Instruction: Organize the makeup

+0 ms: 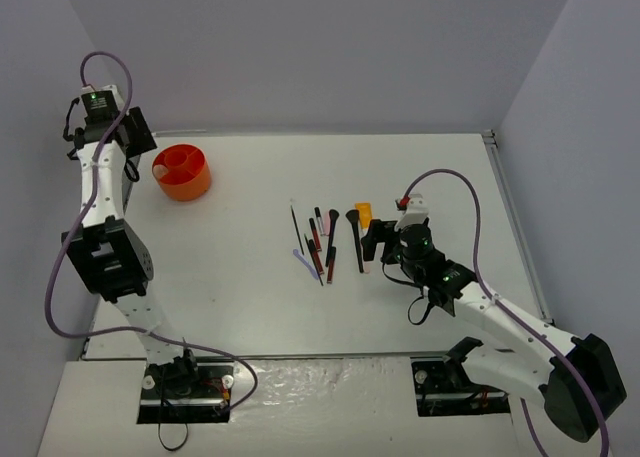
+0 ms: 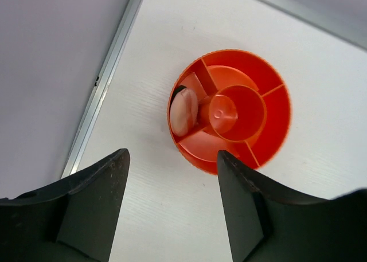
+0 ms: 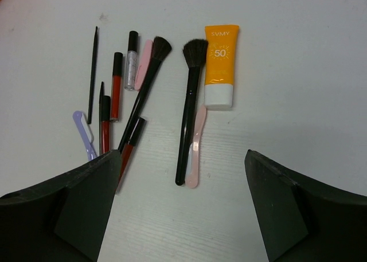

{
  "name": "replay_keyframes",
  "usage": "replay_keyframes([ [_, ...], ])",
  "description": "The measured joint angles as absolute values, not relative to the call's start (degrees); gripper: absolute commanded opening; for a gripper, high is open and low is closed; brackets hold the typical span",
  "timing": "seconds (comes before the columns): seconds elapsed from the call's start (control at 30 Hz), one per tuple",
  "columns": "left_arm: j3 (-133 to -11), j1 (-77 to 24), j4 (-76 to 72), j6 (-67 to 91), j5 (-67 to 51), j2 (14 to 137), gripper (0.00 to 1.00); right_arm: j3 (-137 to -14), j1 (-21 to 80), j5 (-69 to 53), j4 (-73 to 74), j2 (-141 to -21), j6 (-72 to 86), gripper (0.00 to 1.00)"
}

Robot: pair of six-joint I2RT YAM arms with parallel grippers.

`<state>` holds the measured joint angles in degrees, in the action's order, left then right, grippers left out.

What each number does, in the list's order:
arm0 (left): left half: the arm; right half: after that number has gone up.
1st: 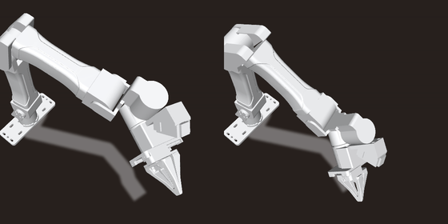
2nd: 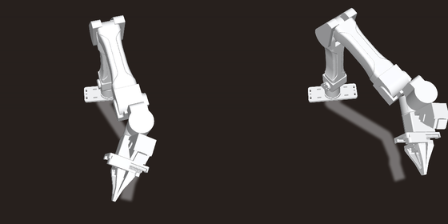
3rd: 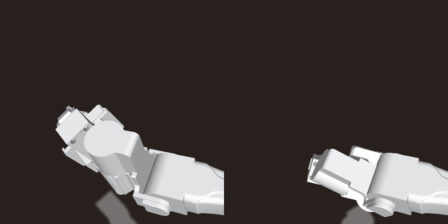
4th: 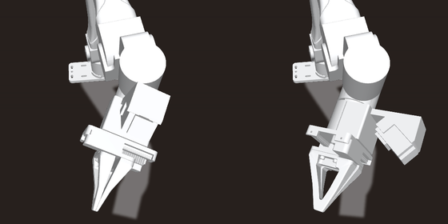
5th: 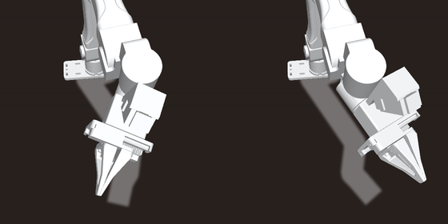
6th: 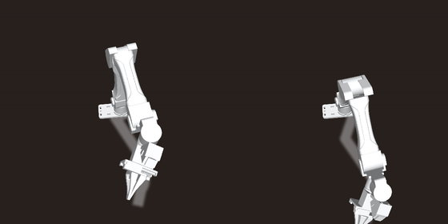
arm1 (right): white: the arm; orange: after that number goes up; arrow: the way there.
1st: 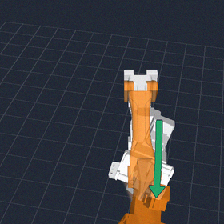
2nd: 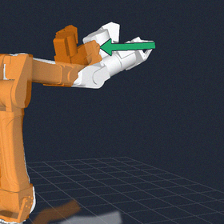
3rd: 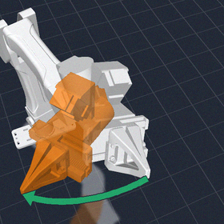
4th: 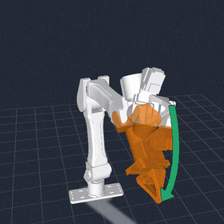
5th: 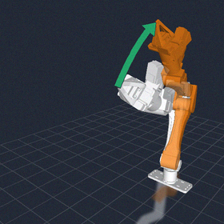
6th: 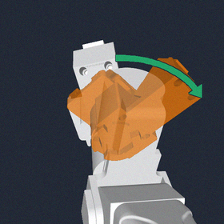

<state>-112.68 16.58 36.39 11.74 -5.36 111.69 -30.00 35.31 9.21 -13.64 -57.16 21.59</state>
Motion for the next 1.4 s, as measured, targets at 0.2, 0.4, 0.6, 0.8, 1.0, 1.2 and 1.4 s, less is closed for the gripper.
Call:
replay_keyframes([
  [0.2,-98.9,14.8,32.2,18.0,-6.9,89.3,0.84,-32.8,35.3,10.7,-11.4,-61.7,22.2,0.64],
  [0.4,-83.6,6.4,30.6,20.9,-9.5,68.4,0.96,-36.1,35.3,11.5,-9.9,-68.1,22.4,0.54],
  [0.6,-68.2,1.9,31.8,21.3,-15.3,56.0,0.97,-39.7,35.3,11.5,-9.3,-74.8,22.4,0.44],
  [0.8,-56.6,-1.0,32.8,21.3,-17.6,50.5,0.97,-41.7,35.4,11.2,-9.3,-81.2,23.2,0.39],
  [1.0,-50.9,-2.3,31.9,21.2,-19.1,49.7,0.97,-41.9,35.7,11.2,-9.2,-86.0,24.2,0.35],
  [1.2,-50.0,-2.3,31.8,20.3,-19.7,50.2,0.97,-41.9,35.7,11.4,-9.2,-87.1,24.5,0.33],
  [1.4,-50.0,-2.3,31.8,19.7,-19.9,50.2,0.97,-41.0,35.7,11.6,-9.8,-88.0,24.9,0.30],
])
